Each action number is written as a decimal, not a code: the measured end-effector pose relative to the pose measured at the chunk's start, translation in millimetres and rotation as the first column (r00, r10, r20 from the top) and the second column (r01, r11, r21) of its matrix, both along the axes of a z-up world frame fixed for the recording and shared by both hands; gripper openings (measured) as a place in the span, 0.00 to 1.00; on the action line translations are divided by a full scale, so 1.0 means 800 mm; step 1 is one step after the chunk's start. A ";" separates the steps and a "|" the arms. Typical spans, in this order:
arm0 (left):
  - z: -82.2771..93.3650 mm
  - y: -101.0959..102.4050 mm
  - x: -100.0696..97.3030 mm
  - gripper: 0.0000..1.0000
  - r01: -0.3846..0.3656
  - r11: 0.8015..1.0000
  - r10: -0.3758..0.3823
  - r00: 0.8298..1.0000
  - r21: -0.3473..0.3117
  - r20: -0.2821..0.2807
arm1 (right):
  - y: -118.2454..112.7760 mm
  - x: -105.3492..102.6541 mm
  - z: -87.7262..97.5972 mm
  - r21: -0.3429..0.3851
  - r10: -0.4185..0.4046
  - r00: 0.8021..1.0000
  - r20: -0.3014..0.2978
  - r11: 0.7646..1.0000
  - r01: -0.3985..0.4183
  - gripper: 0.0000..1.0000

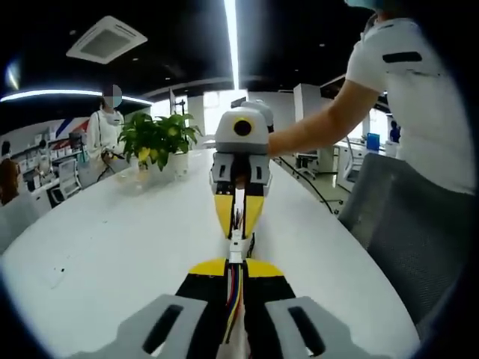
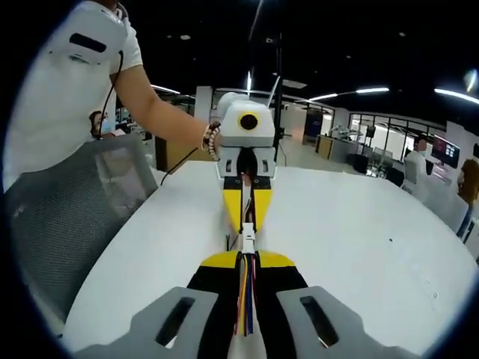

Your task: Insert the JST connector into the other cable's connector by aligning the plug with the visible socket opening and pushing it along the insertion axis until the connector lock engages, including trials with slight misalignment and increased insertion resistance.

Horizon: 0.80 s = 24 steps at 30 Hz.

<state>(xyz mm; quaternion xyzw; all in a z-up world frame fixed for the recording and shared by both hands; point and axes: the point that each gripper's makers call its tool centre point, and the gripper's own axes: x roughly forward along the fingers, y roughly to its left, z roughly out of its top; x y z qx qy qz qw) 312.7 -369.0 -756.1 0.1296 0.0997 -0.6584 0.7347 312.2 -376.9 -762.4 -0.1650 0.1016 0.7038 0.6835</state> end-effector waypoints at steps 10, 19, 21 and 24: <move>-0.002 0.004 0.000 0.01 0.015 1.000 -0.015 1.000 0.002 0.001 | 0.003 -0.004 0.003 0.002 0.011 1.000 0.001 1.000 -0.011 0.04; -0.004 0.001 0.001 0.01 0.027 0.999 -0.027 1.000 0.031 0.014 | 0.008 -0.009 0.002 -0.018 0.029 0.999 0.016 0.999 -0.029 0.04; -0.001 0.003 0.003 0.00 0.020 1.000 -0.020 1.000 0.021 0.008 | 0.008 -0.008 0.005 -0.009 0.025 1.000 0.014 1.000 -0.025 0.04; 0.001 0.000 0.003 0.00 0.018 1.000 -0.018 1.000 0.019 0.006 | 0.011 -0.009 0.007 -0.002 0.026 1.000 0.015 1.000 -0.026 0.03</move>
